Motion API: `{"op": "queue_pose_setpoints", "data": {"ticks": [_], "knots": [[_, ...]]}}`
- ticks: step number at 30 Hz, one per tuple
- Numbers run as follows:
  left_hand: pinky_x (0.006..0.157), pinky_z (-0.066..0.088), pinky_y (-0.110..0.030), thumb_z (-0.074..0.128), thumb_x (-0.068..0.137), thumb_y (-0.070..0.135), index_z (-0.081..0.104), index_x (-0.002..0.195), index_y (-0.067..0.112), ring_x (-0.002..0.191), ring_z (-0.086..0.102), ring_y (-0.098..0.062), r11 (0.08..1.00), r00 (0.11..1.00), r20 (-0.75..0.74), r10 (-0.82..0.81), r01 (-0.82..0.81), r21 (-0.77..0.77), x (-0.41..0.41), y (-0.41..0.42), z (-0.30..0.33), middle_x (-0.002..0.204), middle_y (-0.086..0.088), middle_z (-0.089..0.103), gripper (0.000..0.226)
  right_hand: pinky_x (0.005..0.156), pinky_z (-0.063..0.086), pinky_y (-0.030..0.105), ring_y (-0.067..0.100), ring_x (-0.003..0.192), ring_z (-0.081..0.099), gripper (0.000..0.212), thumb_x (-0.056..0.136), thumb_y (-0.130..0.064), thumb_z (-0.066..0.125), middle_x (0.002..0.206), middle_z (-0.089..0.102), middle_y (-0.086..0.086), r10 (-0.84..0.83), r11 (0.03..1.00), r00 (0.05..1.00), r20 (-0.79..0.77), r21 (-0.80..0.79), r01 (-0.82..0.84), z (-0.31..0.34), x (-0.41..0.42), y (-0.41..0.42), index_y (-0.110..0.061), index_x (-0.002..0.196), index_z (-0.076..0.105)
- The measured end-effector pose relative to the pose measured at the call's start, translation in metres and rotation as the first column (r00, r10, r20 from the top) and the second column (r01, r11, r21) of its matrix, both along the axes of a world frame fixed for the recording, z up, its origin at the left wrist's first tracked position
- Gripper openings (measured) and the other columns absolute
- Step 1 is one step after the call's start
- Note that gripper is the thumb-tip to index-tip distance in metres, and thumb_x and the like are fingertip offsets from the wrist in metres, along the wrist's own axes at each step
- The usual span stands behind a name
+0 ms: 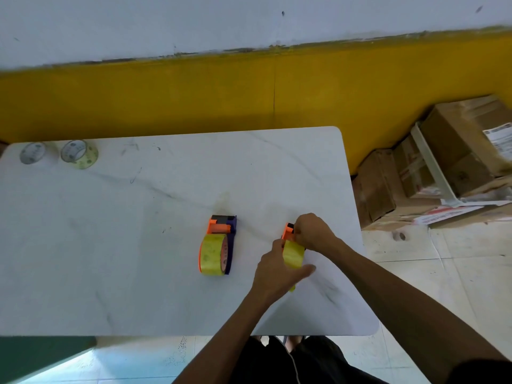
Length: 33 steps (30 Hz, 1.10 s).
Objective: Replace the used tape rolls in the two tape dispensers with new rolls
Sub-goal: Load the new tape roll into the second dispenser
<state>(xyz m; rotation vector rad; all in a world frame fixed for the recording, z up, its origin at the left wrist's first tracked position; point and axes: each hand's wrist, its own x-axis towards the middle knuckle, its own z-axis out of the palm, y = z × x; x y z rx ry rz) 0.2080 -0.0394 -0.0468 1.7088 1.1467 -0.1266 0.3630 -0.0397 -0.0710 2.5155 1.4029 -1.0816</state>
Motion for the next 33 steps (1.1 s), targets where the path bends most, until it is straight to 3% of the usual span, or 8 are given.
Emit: {"op": "queue_pose_setpoints", "data": {"ticks": [3, 6, 13, 16, 19, 23, 29, 33], "knots": [[0.078, 0.054, -0.035, 0.073, 0.061, 0.060, 0.031, 0.136, 0.024, 0.093, 0.062, -0.021, 0.984, 0.985, -0.132, -0.110, 0.127, 0.124, 0.004, 0.001, -0.004, 0.109, 0.000, 0.062, 0.094, 0.060, 0.036, 0.027, 0.021, 0.071, 0.049, 0.024, 0.090, -0.022, 0.052, 0.060, 0.042, 0.002, 0.023, 0.999, 1.000, 0.012, 0.043, -0.024, -0.004, 0.000, 0.000, -0.005, 0.077, 0.061], [0.078, 0.051, -0.036, 0.073, 0.064, 0.056, 0.018, 0.146, 0.018, 0.101, 0.062, -0.026, 0.978, 0.966, -0.195, -0.169, 0.190, 0.092, 0.005, 0.005, -0.008, 0.117, -0.007, 0.062, 0.106, 0.061, 0.030, 0.028, 0.021, 0.073, 0.045, 0.030, 0.092, -0.022, 0.048, 0.061, 0.035, 0.000, 0.089, 0.988, 0.994, 0.062, 0.122, -0.096, -0.008, 0.003, -0.005, 0.000, 0.082, 0.066], [0.075, 0.052, -0.034, 0.063, 0.055, 0.078, 0.050, 0.116, 0.017, 0.093, 0.062, -0.021, 0.965, 0.946, -0.249, -0.207, 0.239, 0.108, 0.006, 0.018, -0.005, 0.105, -0.004, 0.065, 0.087, 0.070, 0.034, 0.030, 0.024, 0.088, 0.048, 0.023, 0.092, -0.024, 0.052, 0.088, 0.043, 0.006, 0.132, 0.972, 0.988, 0.083, 0.184, -0.146, -0.015, 0.005, -0.002, -0.003, 0.095, 0.061], [0.073, 0.053, -0.034, 0.059, 0.049, 0.082, 0.055, 0.105, 0.019, 0.089, 0.061, -0.018, 0.975, 0.955, -0.231, -0.188, 0.209, 0.070, 0.006, 0.024, -0.002, 0.100, -0.002, 0.065, 0.085, 0.066, 0.035, 0.028, 0.021, 0.083, 0.047, 0.015, 0.091, -0.018, 0.054, 0.085, 0.039, 0.001, 0.162, 0.971, 0.985, 0.056, 0.166, -0.169, -0.018, 0.007, 0.005, -0.005, 0.095, 0.060], [0.067, 0.044, -0.030, 0.061, 0.054, 0.080, 0.057, 0.103, 0.017, 0.088, 0.058, -0.017, 0.970, 0.943, -0.249, -0.219, 0.239, 0.052, 0.005, 0.031, -0.001, 0.101, -0.003, 0.064, 0.080, 0.058, 0.031, 0.024, 0.020, 0.078, 0.044, 0.013, 0.091, -0.013, 0.052, 0.072, 0.033, -0.005, 0.195, 0.971, 0.979, -0.057, 0.153, -0.184, -0.017, 0.018, 0.008, -0.009, 0.078, 0.050], [0.064, 0.041, -0.029, 0.064, 0.057, 0.076, 0.056, 0.098, 0.018, 0.084, 0.056, -0.016, 0.966, 0.935, -0.273, -0.224, 0.251, 0.065, 0.004, 0.034, -0.002, 0.095, -0.001, 0.063, 0.072, 0.067, 0.034, 0.028, 0.020, 0.076, 0.044, 0.019, 0.094, -0.020, 0.051, 0.075, 0.037, -0.004, 0.250, 0.955, 0.960, -0.126, 0.192, -0.224, -0.017, 0.029, 0.009, -0.009, 0.078, 0.051], [0.068, 0.041, -0.030, 0.065, 0.062, 0.076, 0.053, 0.104, 0.013, 0.085, 0.054, -0.019, 0.954, 0.916, -0.316, -0.246, 0.286, 0.086, 0.006, 0.038, 0.005, 0.094, -0.001, 0.056, 0.077, 0.065, 0.041, 0.031, 0.020, 0.074, 0.047, 0.008, 0.091, -0.012, 0.054, 0.086, 0.050, 0.008, 0.346, 0.870, 0.936, 0.070, 0.350, -0.348, -0.034, 0.027, 0.002, -0.008, 0.084, 0.056], [0.075, 0.044, -0.034, 0.062, 0.062, 0.079, 0.052, 0.116, 0.009, 0.103, 0.059, -0.025, 0.948, 0.889, -0.372, -0.265, 0.310, 0.066, -0.002, 0.033, 0.003, 0.114, -0.008, 0.062, 0.089, 0.056, 0.043, 0.042, 0.032, 0.063, 0.053, 0.012, 0.082, 0.004, 0.056, 0.076, 0.054, 0.017, 0.176, 0.865, 0.974, 0.145, 0.449, -0.223, -0.050, 0.043, -0.006, -0.002, 0.072, 0.054]]}}
